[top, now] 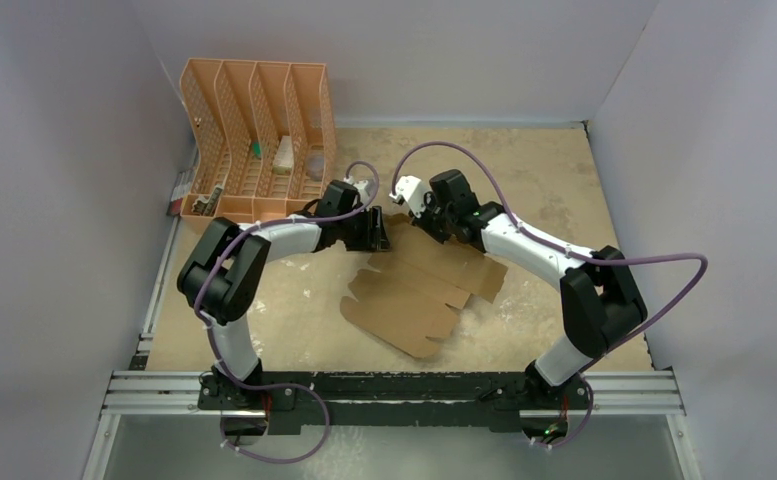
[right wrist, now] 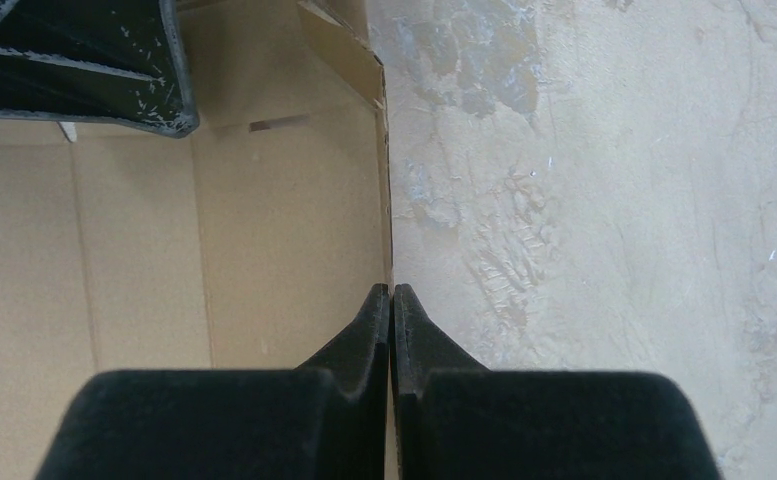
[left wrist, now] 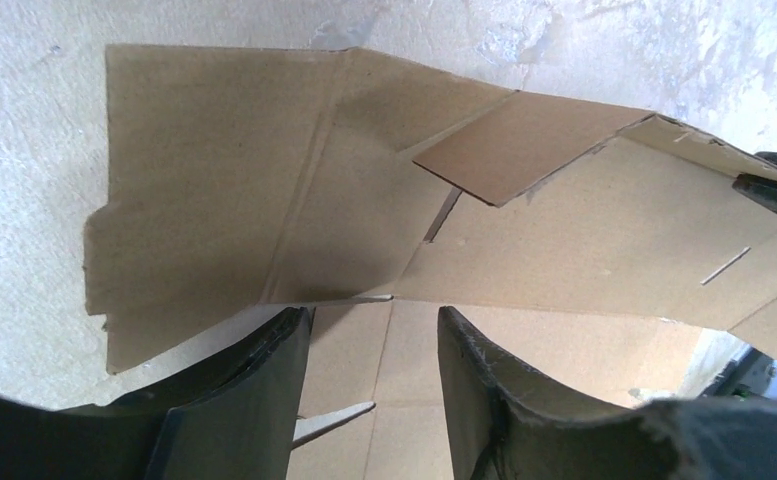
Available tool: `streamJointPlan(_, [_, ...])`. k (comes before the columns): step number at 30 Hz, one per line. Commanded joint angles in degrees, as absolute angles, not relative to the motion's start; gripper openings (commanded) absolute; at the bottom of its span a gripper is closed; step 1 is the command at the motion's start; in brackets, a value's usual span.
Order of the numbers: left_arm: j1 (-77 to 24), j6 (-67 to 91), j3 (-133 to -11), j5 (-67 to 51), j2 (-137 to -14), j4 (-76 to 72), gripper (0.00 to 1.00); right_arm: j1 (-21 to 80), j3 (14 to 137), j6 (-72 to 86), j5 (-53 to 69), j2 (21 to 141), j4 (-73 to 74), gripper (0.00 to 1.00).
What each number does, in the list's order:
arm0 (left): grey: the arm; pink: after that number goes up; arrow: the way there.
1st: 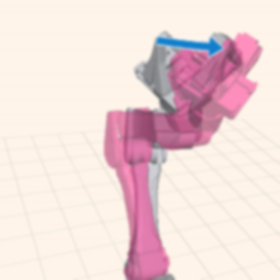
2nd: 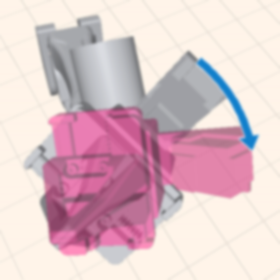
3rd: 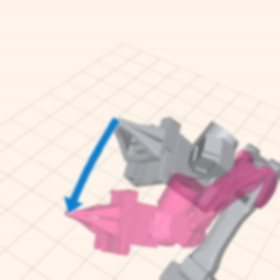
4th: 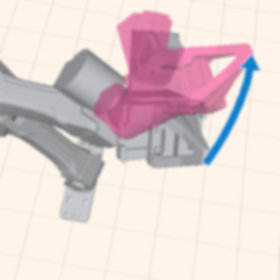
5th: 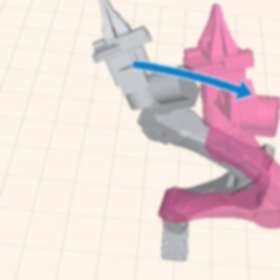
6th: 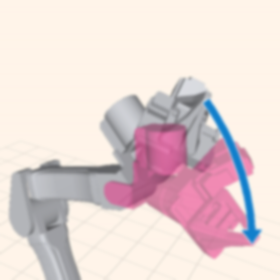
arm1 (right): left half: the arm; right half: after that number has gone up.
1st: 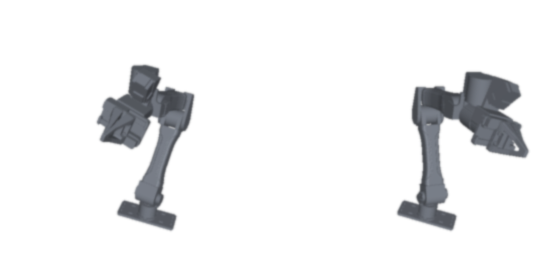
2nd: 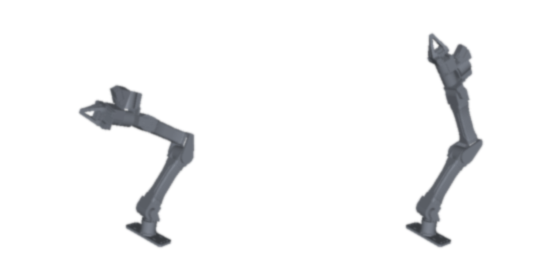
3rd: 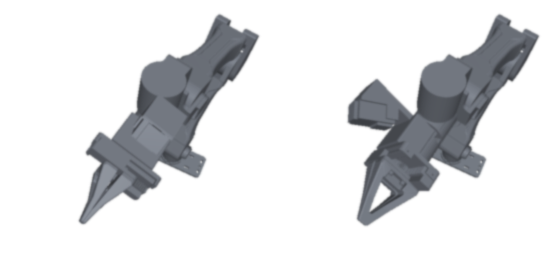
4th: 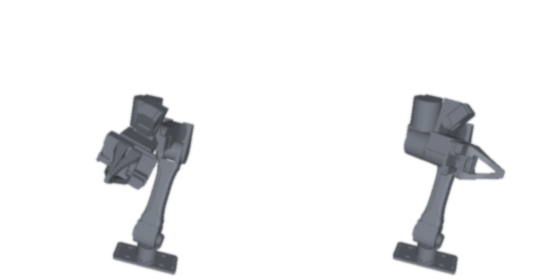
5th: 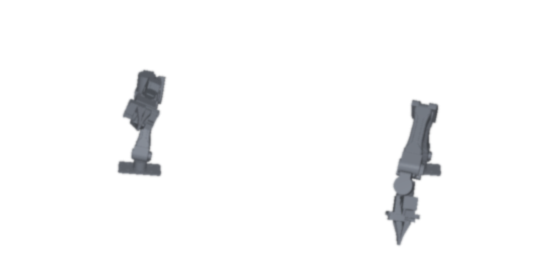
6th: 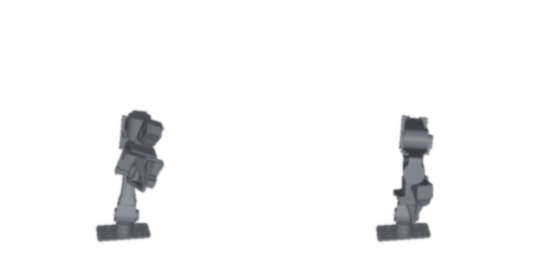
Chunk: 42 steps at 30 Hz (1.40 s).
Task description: Fold the paper box
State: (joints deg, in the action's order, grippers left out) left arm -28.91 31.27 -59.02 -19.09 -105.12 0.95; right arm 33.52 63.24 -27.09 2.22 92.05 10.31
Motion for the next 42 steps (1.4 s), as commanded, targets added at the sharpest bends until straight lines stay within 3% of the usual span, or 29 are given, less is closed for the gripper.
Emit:
streamJointPlan(1, [-29.17, 35.04, -59.22, -23.86, -102.01, -2.71, 0.48, 34.02, 62.81, -26.65, 0.74, 89.41, 7.91, 0.00])
streamJointPlan(21, [-31.64, 37.84, -56.66, -20.85, -100.29, -5.61, 0.45, 35.88, 61.09, -28.80, -4.58, 88.86, 4.20, 0.00])
streamJointPlan(32, [-31.54, 36.90, -55.61, -18.04, -97.66, -8.70, 0.45, 36.13, 54.57, -47.56, -8.13, 84.58, -9.11, 0.00])
streamJointPlan(42, [-26.22, 33.97, -51.94, -13.47, -86.40, -6.91, 0.49, 36.13, 53.73, -61.44, -8.12, 83.24, -12.99, 0.00])
